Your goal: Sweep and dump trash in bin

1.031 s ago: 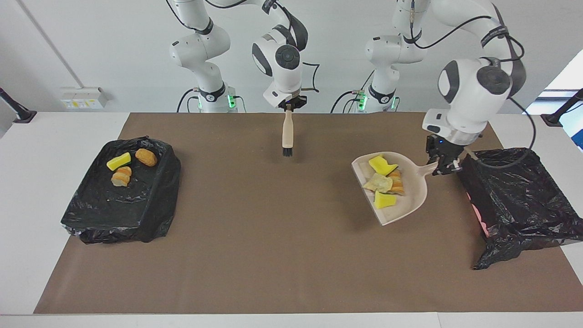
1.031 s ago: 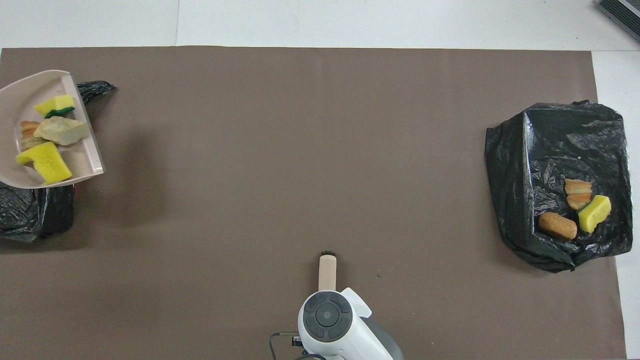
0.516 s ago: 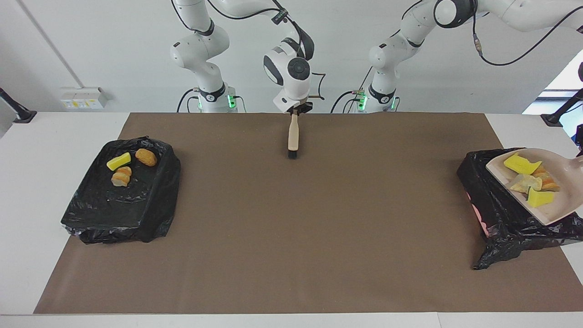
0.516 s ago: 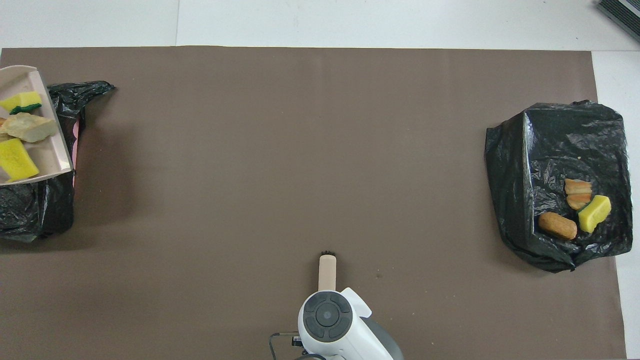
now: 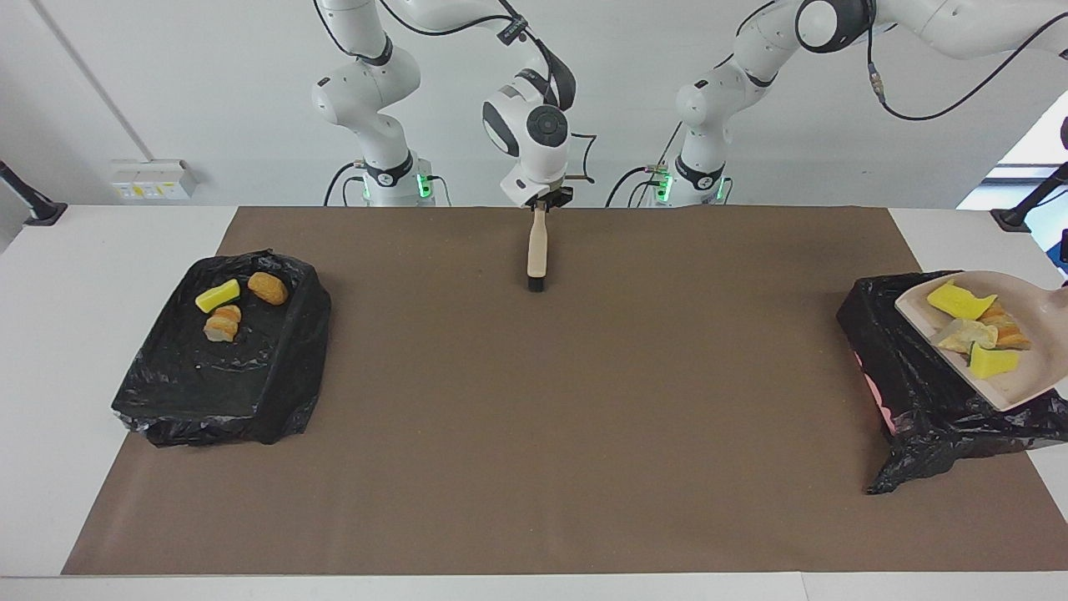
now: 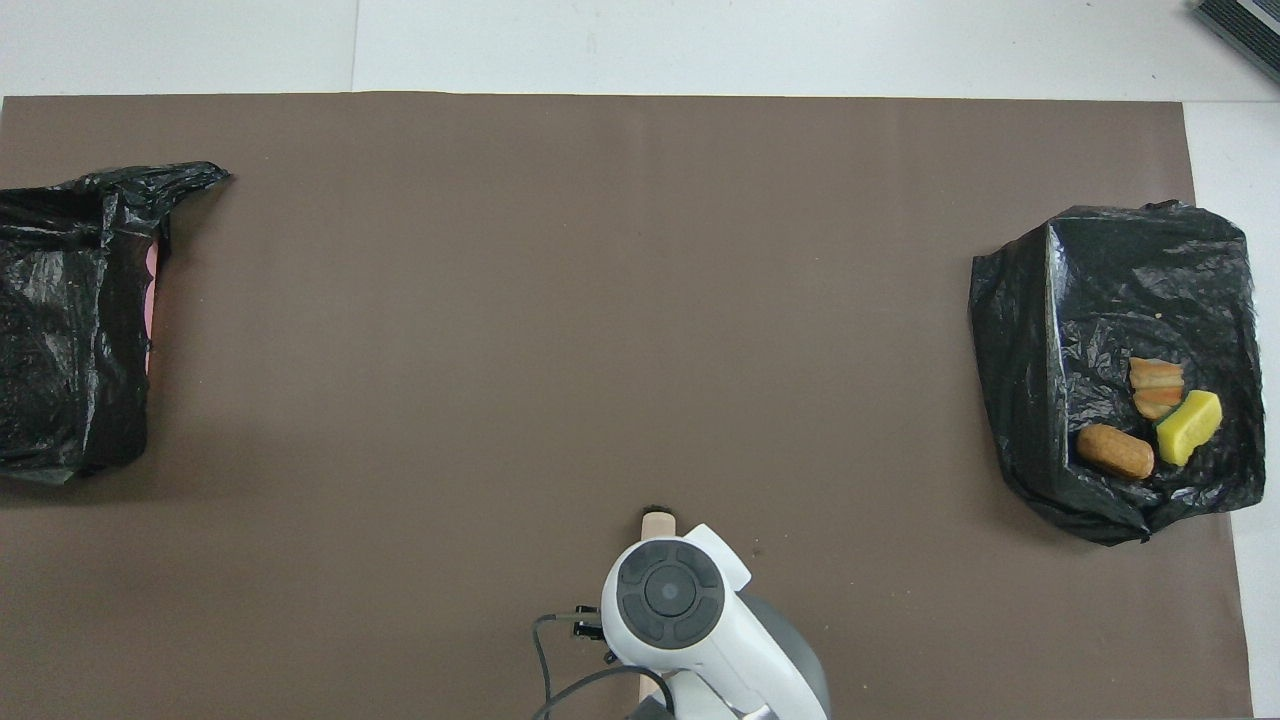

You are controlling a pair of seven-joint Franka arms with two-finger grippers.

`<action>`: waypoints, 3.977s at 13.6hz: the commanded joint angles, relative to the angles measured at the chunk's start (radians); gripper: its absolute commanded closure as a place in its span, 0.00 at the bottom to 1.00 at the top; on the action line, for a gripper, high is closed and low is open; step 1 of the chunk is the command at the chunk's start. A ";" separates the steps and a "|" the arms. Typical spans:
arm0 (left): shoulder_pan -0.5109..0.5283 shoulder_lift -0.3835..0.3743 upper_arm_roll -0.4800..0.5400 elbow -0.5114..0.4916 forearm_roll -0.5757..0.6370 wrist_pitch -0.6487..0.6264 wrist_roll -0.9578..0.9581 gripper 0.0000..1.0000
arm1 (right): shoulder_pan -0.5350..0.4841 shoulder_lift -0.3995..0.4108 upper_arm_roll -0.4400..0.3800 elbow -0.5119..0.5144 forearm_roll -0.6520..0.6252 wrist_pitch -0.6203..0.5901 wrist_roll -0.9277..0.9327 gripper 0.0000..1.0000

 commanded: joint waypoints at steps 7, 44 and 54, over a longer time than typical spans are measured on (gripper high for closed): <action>-0.089 -0.047 0.011 -0.048 0.291 -0.027 -0.029 1.00 | -0.286 0.008 0.005 0.219 -0.274 -0.003 -0.054 0.00; -1.058 0.210 -0.012 0.129 -0.695 -0.172 -2.286 1.00 | -0.503 -0.117 -0.318 0.580 -0.273 -0.526 -0.746 0.00; -1.118 0.290 -0.008 0.104 -0.712 -0.108 -2.323 1.00 | -0.506 -0.153 -0.313 0.526 -0.213 -0.530 -0.713 0.00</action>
